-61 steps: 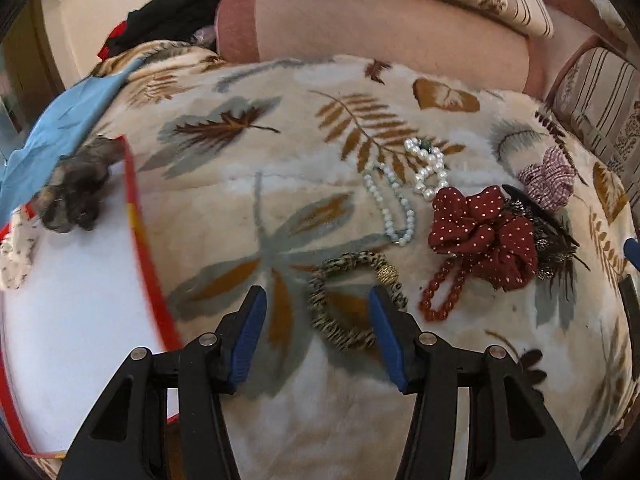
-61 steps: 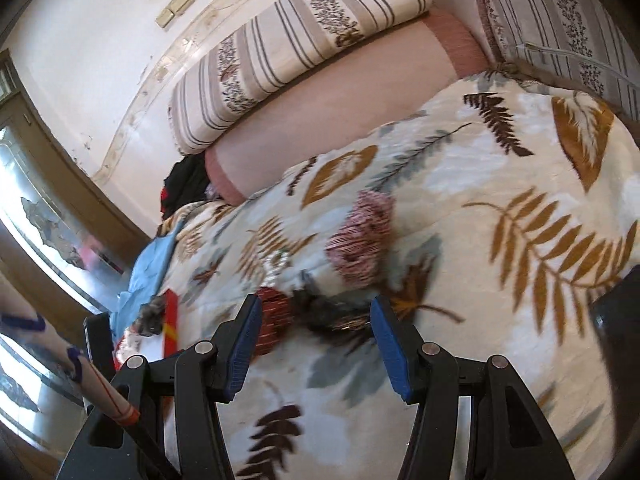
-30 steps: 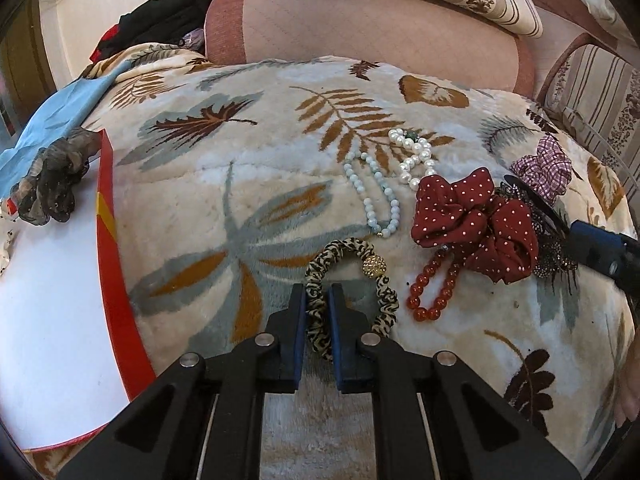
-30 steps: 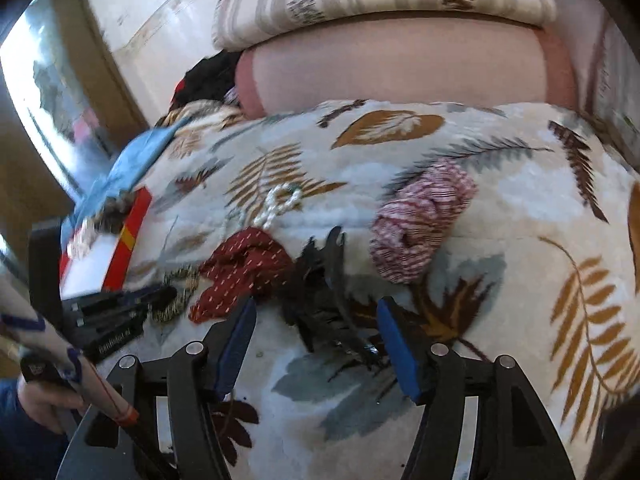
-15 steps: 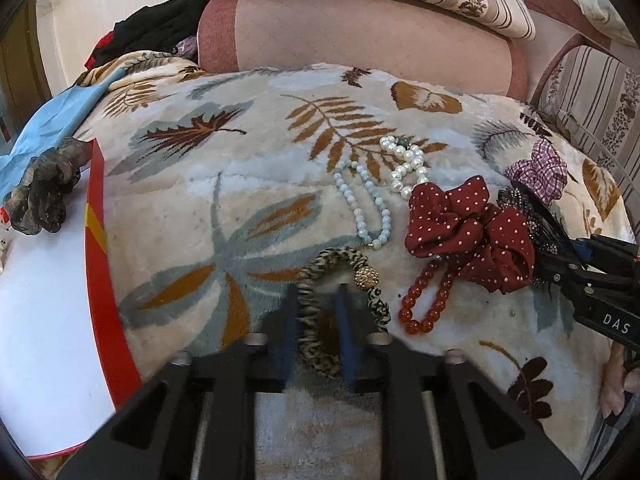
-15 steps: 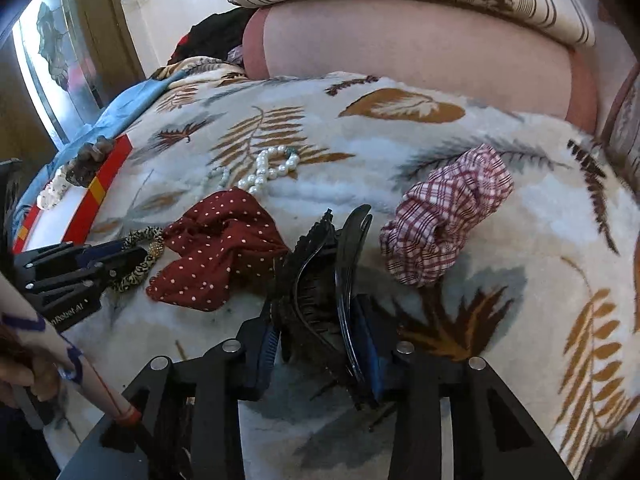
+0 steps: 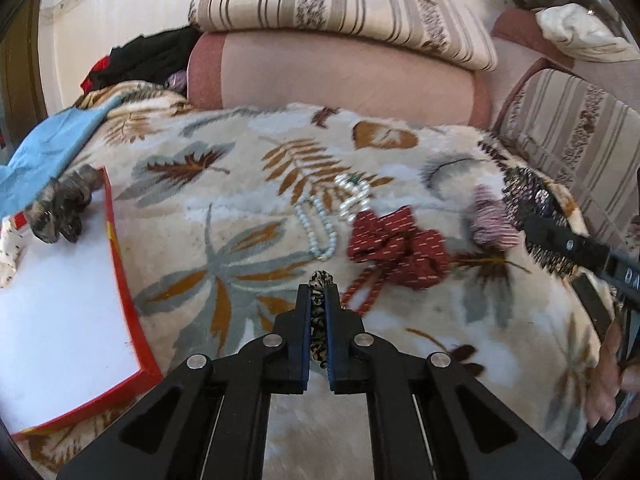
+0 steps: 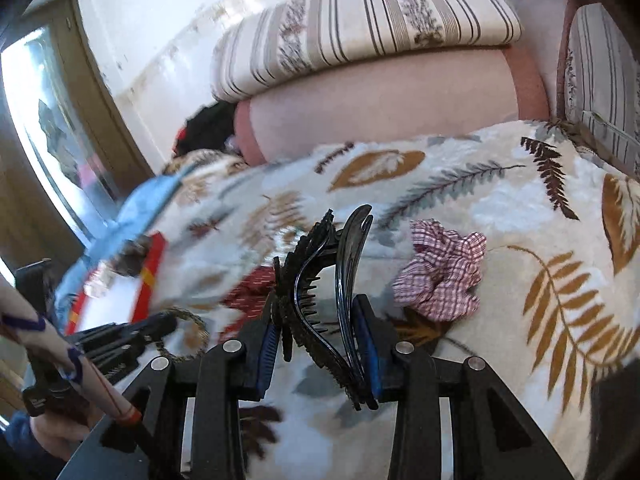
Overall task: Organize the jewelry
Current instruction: 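Carry the bracelet and the black claw clip over the tray with both grippers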
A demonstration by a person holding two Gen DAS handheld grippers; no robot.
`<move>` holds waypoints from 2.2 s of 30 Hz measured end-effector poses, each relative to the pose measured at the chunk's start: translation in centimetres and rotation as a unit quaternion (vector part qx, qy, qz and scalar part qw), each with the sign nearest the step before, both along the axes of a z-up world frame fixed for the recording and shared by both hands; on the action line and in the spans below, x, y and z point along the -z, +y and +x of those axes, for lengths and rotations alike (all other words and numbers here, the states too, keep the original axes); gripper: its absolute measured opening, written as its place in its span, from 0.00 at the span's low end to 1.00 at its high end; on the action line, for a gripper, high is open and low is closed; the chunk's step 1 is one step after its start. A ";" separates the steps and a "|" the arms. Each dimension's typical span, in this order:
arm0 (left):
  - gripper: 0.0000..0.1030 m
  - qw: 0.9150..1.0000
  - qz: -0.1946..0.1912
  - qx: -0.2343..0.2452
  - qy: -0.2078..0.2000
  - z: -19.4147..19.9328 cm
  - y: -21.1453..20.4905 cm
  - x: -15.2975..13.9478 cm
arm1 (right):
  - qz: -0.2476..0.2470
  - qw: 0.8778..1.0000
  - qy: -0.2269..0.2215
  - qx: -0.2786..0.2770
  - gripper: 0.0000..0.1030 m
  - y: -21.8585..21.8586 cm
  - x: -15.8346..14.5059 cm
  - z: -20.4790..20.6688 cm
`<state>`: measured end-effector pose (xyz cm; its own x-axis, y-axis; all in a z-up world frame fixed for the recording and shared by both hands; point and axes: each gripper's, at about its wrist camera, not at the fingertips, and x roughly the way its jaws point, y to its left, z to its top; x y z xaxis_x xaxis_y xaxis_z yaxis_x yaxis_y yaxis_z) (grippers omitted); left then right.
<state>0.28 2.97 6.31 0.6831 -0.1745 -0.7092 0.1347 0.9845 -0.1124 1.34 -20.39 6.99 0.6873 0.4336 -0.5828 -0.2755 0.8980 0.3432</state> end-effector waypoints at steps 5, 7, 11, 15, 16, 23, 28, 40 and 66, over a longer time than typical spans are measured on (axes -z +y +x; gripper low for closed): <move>0.05 1.000 -0.005 0.009 -0.028 -3.0 -0.7 -2.7 | 0.011 1.000 -0.023 -0.005 0.38 1.4 -1.0 -3.9; 0.05 0.999 -0.001 0.011 -0.039 -4.1 -1.0 -3.5 | 0.014 1.000 -0.027 -0.008 0.38 1.7 -1.1 -5.0; 0.05 0.998 0.006 0.017 -0.059 -6.4 -1.3 -4.8 | 0.016 0.999 -0.035 -0.017 0.38 2.7 -1.2 -7.8; 0.05 0.997 0.017 0.022 -0.073 -8.3 -1.5 -5.6 | 0.017 0.999 -0.033 -0.023 0.38 3.1 -0.9 -9.7; 0.05 0.997 0.021 0.022 -0.076 -8.7 -1.5 -5.7 | 0.018 0.999 -0.031 -0.024 0.38 3.1 -0.9 -10.1; 0.06 0.995 0.034 0.026 -0.090 -10.4 -1.6 -6.3 | 0.021 0.999 -0.027 -0.026 0.38 3.1 -0.5 -11.9; 0.06 0.994 0.046 0.024 -0.098 -10.8 -1.6 -6.6 | 0.022 0.999 -0.026 -0.028 0.38 3.1 -0.5 -12.5; 0.06 0.993 0.063 0.011 -0.098 -10.9 -1.2 -6.5 | 0.020 0.999 -0.021 -0.032 0.38 3.5 -0.2 -13.4; 0.06 0.995 0.044 -0.017 -0.092 -10.4 1.4 -6.8 | 0.043 0.998 -0.024 -0.039 0.38 3.9 -2.7 -14.8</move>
<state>-10.10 4.33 13.14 0.8068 -0.0923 -0.5836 0.1115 0.9938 -0.0032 -13.45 -16.51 9.65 0.6752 0.5347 -0.5081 -0.3618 0.8403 0.4037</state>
